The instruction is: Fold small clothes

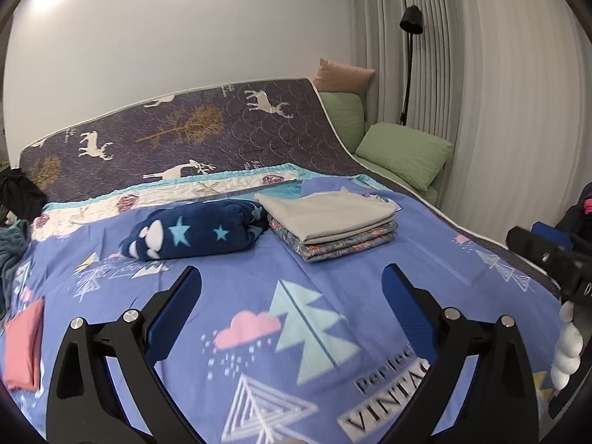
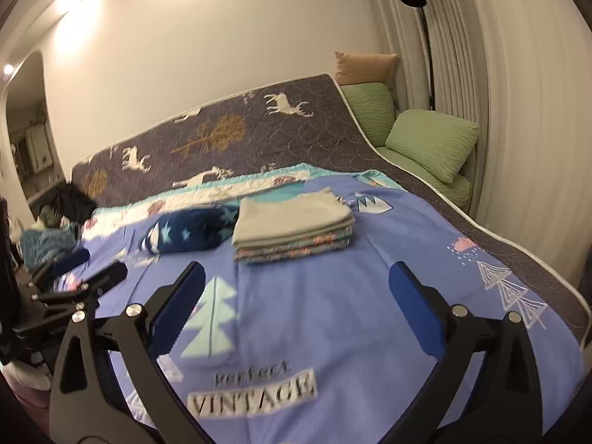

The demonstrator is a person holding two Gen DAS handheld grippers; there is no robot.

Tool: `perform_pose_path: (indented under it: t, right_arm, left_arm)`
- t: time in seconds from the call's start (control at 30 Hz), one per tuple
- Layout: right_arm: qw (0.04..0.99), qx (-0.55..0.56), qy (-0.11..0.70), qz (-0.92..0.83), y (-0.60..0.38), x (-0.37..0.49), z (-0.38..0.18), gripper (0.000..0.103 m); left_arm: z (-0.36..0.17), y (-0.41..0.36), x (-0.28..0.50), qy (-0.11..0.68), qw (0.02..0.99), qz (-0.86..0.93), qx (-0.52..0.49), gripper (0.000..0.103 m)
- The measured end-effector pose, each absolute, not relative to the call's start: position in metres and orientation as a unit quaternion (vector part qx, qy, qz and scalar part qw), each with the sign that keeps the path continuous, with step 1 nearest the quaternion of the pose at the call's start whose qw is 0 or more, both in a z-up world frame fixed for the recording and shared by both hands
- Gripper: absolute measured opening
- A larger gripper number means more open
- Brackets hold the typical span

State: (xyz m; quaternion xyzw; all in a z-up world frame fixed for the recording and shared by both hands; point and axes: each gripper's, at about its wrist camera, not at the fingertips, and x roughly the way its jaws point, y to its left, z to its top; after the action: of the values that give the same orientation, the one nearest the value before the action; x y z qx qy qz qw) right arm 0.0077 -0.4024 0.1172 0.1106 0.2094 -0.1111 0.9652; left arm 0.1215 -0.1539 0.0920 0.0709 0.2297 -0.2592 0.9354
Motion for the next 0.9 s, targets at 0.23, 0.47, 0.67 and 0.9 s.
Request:
perform_pose_path:
  t: [0.23, 0.47, 0.67, 0.9]
  right_arm:
    - [0.959, 0.138, 0.223, -0.104, -0.379, -0.031, 0.124, 0.101]
    - [0.955, 0.129, 0.241, -0.111, -0.356, -0.052, 0.124, 0.101]
    - [0.957, 0.120, 0.243, -0.103, -0.338, -0.066, 0.125, 0.101]
    - [0.959, 0.110, 0.240, -0.101, -0.329, -0.077, 0.126, 0.101]
  left_arm:
    - [0.099, -0.122, 0.077, 0.240, 0.943, -0.221, 0.061, 0.102]
    - [0.099, -0.099, 0.045, 0.245, 0.941, -0.228, 0.048, 0.102]
    - [0.103, -0.092, 0.023, 0.229, 0.946, -0.223, 0.057, 0.102]
    - [0.102, -0.086, 0.015, 0.231, 0.945, -0.226, 0.045, 0.102]
